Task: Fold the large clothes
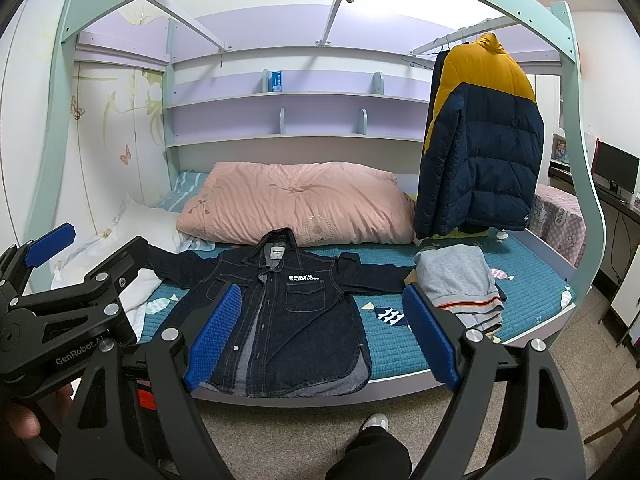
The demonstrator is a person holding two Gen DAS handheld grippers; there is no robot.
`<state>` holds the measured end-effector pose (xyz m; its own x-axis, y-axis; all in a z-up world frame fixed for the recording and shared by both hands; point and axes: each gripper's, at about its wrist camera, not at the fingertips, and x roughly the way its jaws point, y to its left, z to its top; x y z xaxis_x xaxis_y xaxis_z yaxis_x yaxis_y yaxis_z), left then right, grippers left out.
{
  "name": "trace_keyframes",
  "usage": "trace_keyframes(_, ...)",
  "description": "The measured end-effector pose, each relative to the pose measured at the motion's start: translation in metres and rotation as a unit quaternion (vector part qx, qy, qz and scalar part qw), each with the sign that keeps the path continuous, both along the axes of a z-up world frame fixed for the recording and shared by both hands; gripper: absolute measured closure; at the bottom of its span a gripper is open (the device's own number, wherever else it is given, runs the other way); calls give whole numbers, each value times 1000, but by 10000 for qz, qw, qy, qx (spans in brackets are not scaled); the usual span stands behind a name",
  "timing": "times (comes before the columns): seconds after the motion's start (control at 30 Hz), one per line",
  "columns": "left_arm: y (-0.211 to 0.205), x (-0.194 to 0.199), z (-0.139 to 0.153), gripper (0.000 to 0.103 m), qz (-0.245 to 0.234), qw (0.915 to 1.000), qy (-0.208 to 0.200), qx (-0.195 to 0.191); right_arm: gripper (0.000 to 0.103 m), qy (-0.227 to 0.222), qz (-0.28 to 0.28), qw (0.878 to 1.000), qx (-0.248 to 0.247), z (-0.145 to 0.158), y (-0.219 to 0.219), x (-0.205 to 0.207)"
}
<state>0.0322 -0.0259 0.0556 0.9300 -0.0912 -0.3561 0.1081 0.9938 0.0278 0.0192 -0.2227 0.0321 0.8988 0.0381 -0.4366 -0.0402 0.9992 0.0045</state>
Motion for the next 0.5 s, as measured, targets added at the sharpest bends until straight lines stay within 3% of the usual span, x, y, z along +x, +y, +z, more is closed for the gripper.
trace_keyframes(0.5,1,1,-1,5,-4,10000,10,11,23,6,-3,10000,-10,-1,-1,0)
